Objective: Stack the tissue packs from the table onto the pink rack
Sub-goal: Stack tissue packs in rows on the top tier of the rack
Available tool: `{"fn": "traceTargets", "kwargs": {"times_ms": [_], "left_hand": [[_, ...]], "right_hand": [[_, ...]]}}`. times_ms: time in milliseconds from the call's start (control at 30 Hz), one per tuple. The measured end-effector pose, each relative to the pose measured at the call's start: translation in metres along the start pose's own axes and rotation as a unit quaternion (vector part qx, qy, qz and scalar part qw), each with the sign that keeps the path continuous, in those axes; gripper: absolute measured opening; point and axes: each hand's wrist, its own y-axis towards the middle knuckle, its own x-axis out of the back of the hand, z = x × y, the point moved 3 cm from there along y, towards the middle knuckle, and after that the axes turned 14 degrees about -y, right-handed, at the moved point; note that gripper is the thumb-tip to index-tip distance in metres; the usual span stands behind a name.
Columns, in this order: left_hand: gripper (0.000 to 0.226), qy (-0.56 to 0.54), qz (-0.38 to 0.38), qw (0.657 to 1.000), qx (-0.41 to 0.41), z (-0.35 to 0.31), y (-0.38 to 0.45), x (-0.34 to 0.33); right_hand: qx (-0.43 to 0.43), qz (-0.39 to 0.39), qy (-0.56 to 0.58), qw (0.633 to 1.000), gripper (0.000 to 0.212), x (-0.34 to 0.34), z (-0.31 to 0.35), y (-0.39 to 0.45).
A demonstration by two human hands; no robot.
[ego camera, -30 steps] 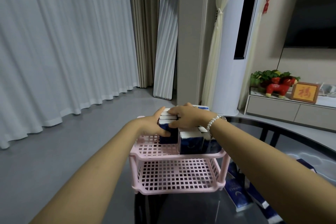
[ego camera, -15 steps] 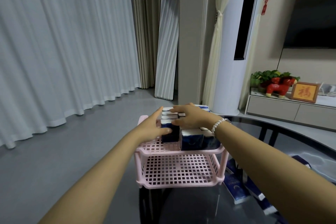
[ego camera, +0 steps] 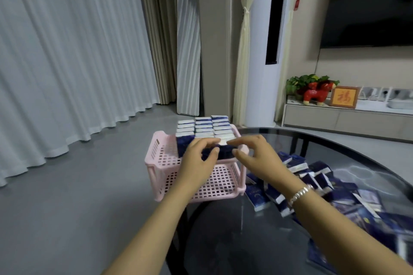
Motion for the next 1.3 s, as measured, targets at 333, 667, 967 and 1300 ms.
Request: {"fn": "traceTargets", "kwargs": {"times_ms": [333, 667, 967, 1300], "left_hand": [[0.02, -0.094, 0.104, 0.988, 0.066, 0.001, -0.093, -0.136], [0.019, -0.101, 0.161, 0.975, 0.117, 0.003, -0.16, -0.214], [0.035, 0.13, 0.212, 0.964, 0.091, 0.025, -0.181, -0.242], [0.061, 0.037, 0.322, 0.945, 0.037, 0.002, -0.19, -0.275]], "right_hand": [[-0.117, -0.043, -0.088, 0.988, 0.022, 0.031, -0.086, -0.158], [-0.169, -0.099, -0.174, 0.965, 0.023, 0.044, -0.138, -0.26], [-0.351, -0.156, -0.223, 0.896, 0.045, 0.058, -0.17, -0.32], [-0.389, -0.094, -0.059, 0.915, 0.054, 0.049, -0.172, -0.324]]}}
